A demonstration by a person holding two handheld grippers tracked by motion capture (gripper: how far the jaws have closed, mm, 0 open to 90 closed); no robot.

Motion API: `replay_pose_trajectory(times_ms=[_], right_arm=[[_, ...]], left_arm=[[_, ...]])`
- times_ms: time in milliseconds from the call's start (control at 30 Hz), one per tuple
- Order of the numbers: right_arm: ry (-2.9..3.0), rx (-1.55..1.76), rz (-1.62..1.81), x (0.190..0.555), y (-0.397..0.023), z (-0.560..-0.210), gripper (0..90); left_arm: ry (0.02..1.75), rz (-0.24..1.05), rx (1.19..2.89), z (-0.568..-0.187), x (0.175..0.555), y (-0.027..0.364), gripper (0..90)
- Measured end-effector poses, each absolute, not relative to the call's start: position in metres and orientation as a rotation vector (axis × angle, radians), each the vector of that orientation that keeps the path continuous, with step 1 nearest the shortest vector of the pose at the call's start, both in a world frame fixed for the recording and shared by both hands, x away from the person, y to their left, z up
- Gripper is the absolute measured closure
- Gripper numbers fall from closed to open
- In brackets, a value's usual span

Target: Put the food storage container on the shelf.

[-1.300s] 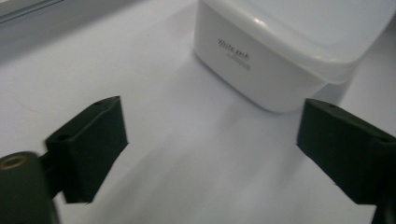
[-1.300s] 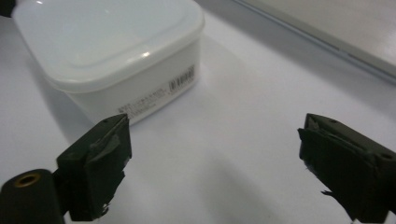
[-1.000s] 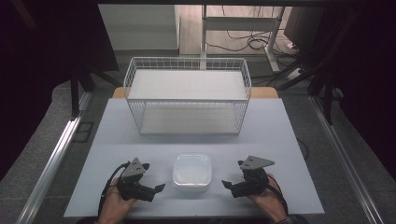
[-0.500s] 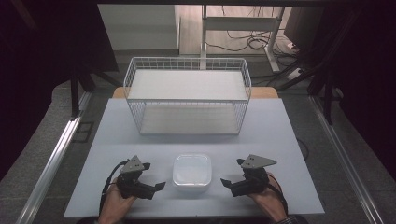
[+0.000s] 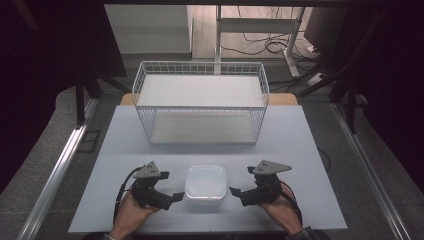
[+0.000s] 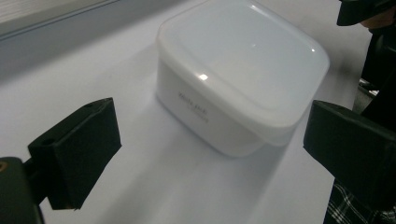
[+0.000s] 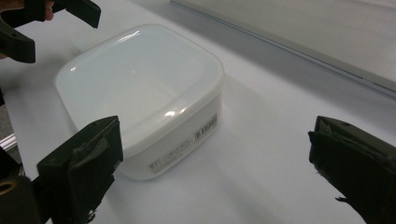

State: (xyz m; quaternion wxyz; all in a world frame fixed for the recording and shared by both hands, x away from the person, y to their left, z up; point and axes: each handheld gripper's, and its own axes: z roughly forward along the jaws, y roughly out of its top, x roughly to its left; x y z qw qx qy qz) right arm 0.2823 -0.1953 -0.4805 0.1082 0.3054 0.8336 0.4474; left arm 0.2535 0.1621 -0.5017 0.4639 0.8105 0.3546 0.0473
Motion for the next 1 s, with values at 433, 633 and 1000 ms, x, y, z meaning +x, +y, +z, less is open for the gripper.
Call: replay_pose_trajectory(times_ms=[433,633,1000], right_arm=[[2.541,0.822,1.244,0.292,-0.161,-0.476,0.1],[2.585,0.829,1.189,0.3,-0.145,-0.482,3.8],[2.7,1.042,1.287,0.3,-0.151,-0.493,13.0]], left_arm=[[0.838,0.097,2.004,-0.49,0.278,0.142,6.8],[0.851,0.057,2.038,-0.504,0.289,0.131,7.0],[0.855,-0.085,1.981,-0.512,0.275,0.135,26.8]])
